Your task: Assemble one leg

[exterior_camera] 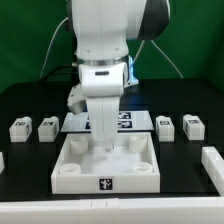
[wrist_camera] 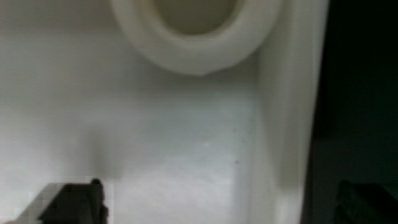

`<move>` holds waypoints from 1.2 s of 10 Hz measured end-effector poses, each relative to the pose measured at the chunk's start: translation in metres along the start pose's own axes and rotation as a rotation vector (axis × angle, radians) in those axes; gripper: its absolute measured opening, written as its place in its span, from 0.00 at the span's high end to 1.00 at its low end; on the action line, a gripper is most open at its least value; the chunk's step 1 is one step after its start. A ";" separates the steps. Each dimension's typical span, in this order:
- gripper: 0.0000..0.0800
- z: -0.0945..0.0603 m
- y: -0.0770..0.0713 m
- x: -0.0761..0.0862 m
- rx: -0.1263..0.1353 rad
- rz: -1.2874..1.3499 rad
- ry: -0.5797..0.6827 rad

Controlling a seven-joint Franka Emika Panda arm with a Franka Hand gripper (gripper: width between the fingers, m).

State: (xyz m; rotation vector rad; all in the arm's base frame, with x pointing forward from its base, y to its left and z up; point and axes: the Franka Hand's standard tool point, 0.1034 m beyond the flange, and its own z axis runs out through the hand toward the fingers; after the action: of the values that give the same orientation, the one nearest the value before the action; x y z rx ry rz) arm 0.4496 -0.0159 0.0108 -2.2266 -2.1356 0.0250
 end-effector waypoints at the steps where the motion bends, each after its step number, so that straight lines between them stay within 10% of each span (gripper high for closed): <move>1: 0.19 0.002 -0.001 0.000 0.001 0.013 0.001; 5: 0.45 0.002 -0.001 0.000 0.002 0.033 0.001; 7: 0.90 0.002 -0.001 0.000 0.002 0.034 0.001; 12: 0.93 0.001 0.002 0.000 -0.010 0.034 0.001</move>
Offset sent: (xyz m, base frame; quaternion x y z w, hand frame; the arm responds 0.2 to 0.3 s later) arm 0.0000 0.0000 0.0000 0.0000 0.0000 0.0000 1.0000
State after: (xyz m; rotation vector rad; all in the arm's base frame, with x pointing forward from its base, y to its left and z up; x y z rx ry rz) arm 0.4512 -0.0164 0.0099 -2.2676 -2.1018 0.0141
